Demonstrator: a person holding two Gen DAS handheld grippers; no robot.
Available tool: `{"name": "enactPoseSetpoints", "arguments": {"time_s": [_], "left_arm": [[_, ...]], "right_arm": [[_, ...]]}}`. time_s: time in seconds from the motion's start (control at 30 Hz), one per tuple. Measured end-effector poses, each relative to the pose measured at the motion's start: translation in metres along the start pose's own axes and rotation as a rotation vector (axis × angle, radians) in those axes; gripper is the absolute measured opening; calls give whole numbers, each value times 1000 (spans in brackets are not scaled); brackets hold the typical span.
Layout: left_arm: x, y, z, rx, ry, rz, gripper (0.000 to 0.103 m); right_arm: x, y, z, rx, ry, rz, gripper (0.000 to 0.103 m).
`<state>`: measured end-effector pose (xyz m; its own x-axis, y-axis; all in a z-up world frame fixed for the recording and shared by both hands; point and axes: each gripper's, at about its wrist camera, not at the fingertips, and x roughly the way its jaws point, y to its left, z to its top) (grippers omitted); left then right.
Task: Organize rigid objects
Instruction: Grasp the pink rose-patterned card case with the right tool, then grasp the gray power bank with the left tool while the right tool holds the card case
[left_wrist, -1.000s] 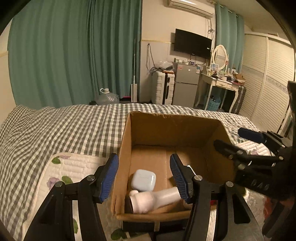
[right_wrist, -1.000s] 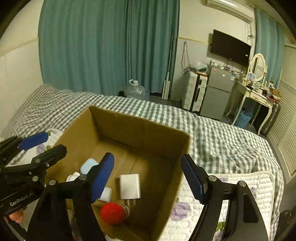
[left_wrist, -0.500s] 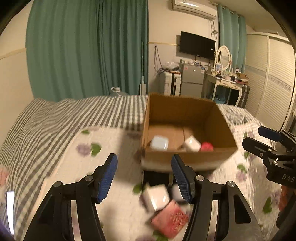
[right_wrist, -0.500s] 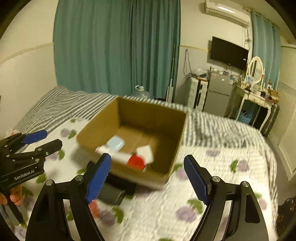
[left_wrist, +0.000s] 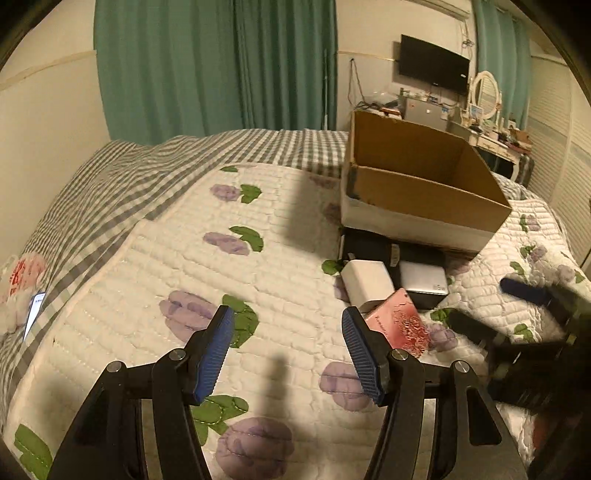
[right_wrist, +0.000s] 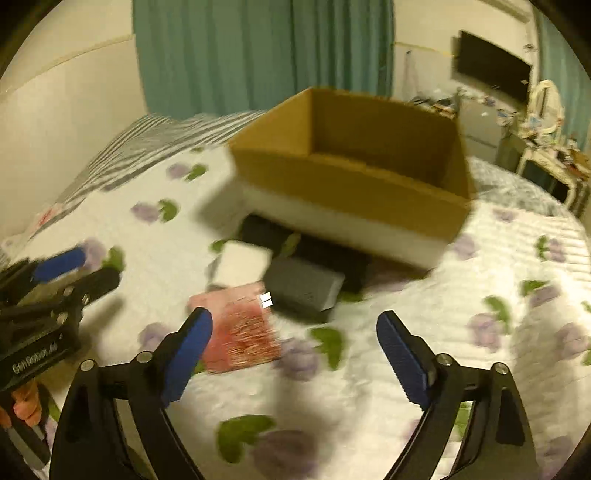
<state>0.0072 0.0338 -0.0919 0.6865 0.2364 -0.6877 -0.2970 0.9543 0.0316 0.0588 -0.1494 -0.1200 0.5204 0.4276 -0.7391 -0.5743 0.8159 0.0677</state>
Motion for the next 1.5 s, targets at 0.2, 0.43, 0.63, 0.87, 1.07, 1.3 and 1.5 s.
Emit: {"name": "enactPoseSetpoints", "arguments": {"time_s": [0.2, 0.43, 0.63, 0.87, 1.07, 1.3, 1.5], "left_arm": [[16, 3, -5, -15, 71, 14, 63], [29, 6, -7, -34, 127, 28, 63], [30, 6, -6, -33, 134, 34, 63], [25, -4, -3, 18, 118, 36, 63], [27, -29, 7, 52, 132, -19, 63], [42, -77, 17, 127, 142, -84, 63], [66, -115, 27, 172, 150, -172, 63]], "right_arm": [[34, 11, -7, -2, 87, 63, 91], [60, 25, -4, -23, 123, 116, 91], [76, 26, -2, -18, 164, 128, 75], [39, 14, 3, -60, 93, 84, 72], [4, -30, 12, -55, 58, -45, 10], [-12, -79, 18, 78, 35, -54, 5], [-21, -107, 16, 162, 42, -5, 4]]}}
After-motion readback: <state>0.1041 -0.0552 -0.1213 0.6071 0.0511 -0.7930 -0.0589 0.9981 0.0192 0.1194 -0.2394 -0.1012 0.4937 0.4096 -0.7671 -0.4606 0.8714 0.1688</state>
